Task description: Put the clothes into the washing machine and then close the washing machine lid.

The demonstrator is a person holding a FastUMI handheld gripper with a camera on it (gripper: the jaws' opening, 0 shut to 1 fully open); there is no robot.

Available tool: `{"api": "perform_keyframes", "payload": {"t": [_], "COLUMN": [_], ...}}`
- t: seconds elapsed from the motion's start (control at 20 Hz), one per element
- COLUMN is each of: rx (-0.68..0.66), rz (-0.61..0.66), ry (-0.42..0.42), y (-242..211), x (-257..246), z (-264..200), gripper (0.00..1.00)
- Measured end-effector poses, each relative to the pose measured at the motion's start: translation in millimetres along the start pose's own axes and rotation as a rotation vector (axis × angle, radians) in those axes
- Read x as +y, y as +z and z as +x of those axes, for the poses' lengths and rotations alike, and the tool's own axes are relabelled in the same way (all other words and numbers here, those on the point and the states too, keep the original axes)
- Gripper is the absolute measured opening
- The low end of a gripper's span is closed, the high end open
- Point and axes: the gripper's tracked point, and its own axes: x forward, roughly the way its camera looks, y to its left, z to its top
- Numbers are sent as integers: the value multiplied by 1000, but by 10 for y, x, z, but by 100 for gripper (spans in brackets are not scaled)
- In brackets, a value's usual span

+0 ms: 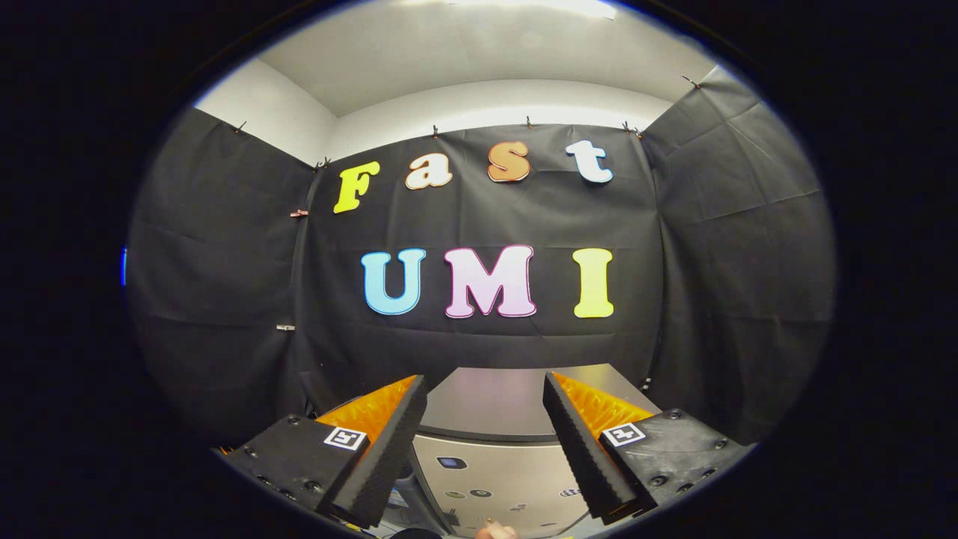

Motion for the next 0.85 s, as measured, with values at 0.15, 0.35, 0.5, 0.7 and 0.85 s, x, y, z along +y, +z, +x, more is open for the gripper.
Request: {"api": "perform_keyframes", "payload": {"t": [0.15, 0.35, 0.5, 0.7, 0.85], "rx": [8, 13, 11, 8, 0], "rz": [-3, -13, -11, 0, -3], "ry": [12, 12, 7, 9, 10], "y": [-46, -53, -49, -36, -11], "x": [35, 32, 21, 22, 40], "z": [37, 24, 2, -16, -32], "gripper": [99, 99, 99, 99, 99]}}
